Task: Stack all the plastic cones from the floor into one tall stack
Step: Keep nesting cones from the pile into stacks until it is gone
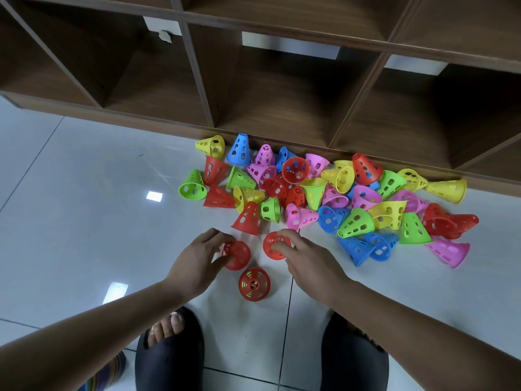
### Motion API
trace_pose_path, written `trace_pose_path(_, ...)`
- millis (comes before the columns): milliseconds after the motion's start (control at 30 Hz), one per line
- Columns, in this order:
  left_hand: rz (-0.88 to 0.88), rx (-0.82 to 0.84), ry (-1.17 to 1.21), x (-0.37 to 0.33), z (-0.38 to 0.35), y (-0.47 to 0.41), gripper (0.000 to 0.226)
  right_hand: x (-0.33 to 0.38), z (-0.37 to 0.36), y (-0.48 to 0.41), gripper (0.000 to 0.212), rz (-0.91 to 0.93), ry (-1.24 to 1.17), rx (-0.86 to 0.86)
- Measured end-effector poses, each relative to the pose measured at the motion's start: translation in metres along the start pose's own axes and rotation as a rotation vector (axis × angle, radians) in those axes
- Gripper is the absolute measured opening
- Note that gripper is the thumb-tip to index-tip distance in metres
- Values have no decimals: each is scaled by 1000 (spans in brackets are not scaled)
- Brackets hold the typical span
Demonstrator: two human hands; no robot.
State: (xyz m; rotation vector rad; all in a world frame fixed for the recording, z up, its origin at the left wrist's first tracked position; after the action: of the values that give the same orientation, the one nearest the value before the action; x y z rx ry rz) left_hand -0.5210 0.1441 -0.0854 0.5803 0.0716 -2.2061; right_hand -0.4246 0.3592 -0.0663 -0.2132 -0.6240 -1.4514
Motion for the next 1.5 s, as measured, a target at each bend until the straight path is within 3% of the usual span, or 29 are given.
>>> trace_pose_path(267,-77,-19,89,-19,43,5,35,-14,-2,13,61,-38,37,-9)
trace_pose_path(467,-190,33,144,-57,53,17,37,-20,-1,14,51,-32,19,-84)
trace_pose_path(667,-271,119,55,-72,19,28,37,-18,22,19,17,-38,-187,-196)
trace_pose_path(867,-207,192,50,-64,-15,35,43,1,55,24,18,-103,-492,-243)
trace_pose_path(1033,-3,208,173,-47,-32,35,46,34,64,30,16,-50,-585,-147)
trace_pose_path(1233,219,245,446,-38,-41,31,53,52,45,30,15,71,-436,-44)
trace_pose_path(1500,190,257,428,-29,-27,17,53,33,18,23,20,51,-412,14)
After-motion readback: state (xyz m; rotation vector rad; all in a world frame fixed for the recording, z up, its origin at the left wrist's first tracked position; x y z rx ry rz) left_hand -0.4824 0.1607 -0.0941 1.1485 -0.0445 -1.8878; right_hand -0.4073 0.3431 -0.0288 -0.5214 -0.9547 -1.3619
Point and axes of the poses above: each hand's wrist, its own y-axis away from the middle knuckle, its own z-axis out of the back of the hand, x = y × z, the point moved 8 cm from there along -y, towards the middle knuckle, and after that the axes turned 13 degrees about -y, right-handed, at the moved point
